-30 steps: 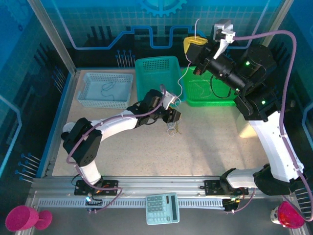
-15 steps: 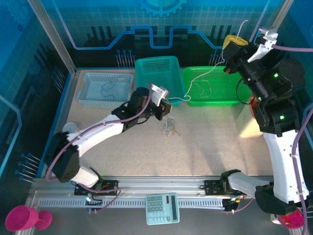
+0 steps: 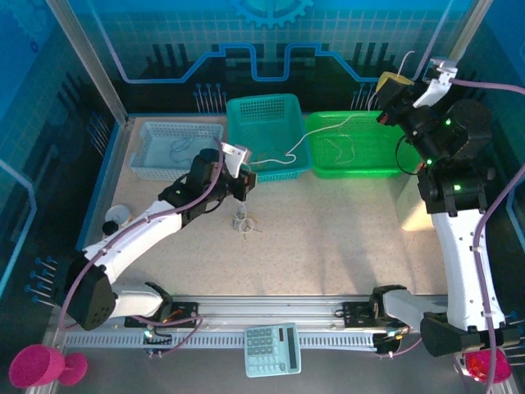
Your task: Untangle the cables
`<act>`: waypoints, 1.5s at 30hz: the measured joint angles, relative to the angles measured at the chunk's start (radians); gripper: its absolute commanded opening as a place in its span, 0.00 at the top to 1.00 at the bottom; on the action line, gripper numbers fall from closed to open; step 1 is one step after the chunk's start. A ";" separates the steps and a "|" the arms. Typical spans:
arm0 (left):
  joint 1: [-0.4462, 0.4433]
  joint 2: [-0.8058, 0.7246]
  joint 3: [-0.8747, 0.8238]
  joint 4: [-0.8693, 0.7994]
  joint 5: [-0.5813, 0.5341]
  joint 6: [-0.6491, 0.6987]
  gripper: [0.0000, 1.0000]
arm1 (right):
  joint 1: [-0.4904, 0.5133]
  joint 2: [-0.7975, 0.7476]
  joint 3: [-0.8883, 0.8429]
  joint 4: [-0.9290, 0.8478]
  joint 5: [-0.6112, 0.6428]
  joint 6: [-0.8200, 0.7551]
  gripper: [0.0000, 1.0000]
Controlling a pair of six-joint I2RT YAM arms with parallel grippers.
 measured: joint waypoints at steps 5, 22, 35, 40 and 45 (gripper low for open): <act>0.000 0.148 0.032 -0.172 -0.090 -0.008 1.00 | -0.010 -0.001 -0.043 0.040 -0.058 0.046 1.00; 0.108 -0.042 0.006 -0.386 -0.319 -0.196 1.00 | -0.121 0.005 -0.072 0.060 -0.083 0.102 1.00; 0.117 -0.354 -0.022 -0.283 -0.295 -0.253 1.00 | -0.130 0.014 -0.219 0.093 -0.191 0.166 1.00; 0.117 -0.329 0.017 -0.213 -0.186 -0.253 1.00 | -0.085 0.012 -0.266 0.117 -0.222 0.173 1.00; 0.117 -0.254 0.072 -0.142 -0.006 -0.254 1.00 | 0.054 0.005 -0.327 0.147 -0.284 0.125 1.00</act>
